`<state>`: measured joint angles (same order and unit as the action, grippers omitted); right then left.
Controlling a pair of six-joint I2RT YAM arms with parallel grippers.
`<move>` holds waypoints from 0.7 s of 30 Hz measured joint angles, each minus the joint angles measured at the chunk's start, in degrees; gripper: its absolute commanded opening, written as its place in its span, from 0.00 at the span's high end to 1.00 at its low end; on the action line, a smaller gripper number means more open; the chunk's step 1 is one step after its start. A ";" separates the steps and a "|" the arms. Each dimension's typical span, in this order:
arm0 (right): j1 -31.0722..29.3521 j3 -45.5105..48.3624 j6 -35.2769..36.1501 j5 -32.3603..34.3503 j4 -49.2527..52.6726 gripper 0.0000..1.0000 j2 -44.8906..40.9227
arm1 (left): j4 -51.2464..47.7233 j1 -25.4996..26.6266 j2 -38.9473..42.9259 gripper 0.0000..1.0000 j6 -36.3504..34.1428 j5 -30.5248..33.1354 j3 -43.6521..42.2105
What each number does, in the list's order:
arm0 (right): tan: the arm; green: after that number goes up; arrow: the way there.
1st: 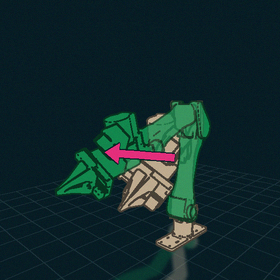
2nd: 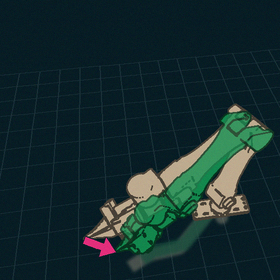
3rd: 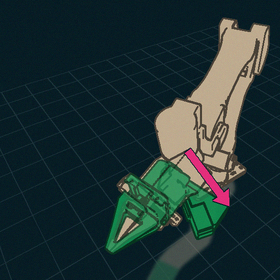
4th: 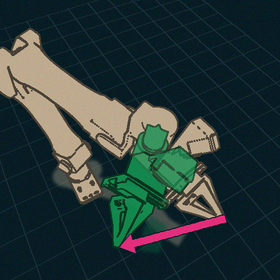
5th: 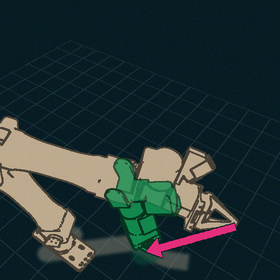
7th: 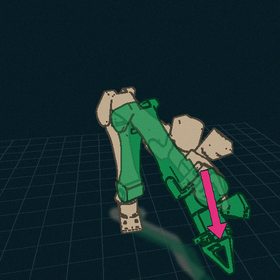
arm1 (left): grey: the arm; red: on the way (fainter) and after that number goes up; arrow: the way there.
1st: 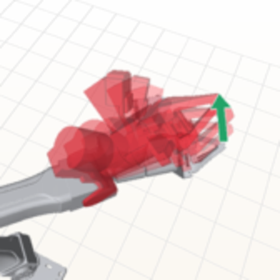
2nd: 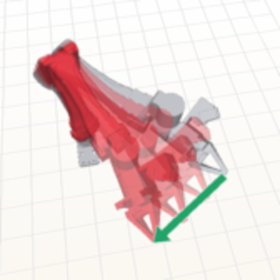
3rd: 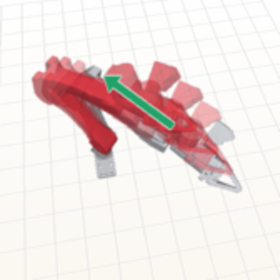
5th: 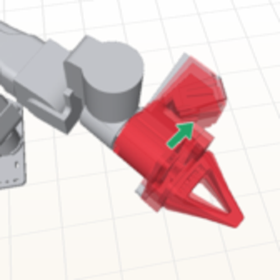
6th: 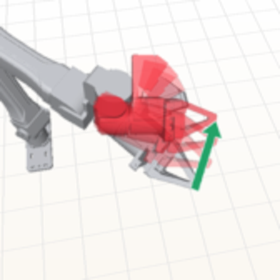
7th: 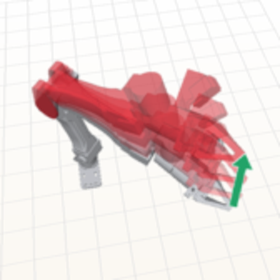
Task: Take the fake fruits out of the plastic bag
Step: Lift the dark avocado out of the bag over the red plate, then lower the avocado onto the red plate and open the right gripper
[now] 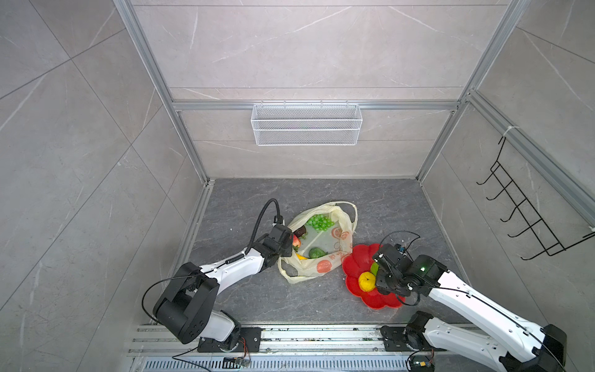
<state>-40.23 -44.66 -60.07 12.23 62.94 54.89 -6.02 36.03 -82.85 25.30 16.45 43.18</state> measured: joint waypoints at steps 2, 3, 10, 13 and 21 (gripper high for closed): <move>1.46 1.62 -0.74 -0.04 -0.42 0.49 -0.15 | 0.00 0.00 0.00 0.83 0.00 0.00 0.00; 2.23 2.38 -0.90 -0.07 -0.87 0.49 -0.37 | 0.00 0.00 0.00 0.83 0.00 0.00 0.00; 8.55 6.01 -1.79 -1.11 -3.39 0.49 -3.13 | 0.00 0.00 -0.02 0.83 -0.02 0.00 0.00; 10.40 6.97 -2.12 -1.11 -4.46 0.49 -3.28 | 0.00 0.00 -0.02 0.83 -0.04 0.00 0.00; 15.43 9.51 -2.36 -1.66 -7.85 0.49 -3.04 | 0.00 0.00 0.00 0.83 -0.35 0.02 0.00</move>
<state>-24.80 -35.16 -62.43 10.57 55.09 51.86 -6.02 36.03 -82.85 24.95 16.47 43.18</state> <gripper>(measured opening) 0.512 0.173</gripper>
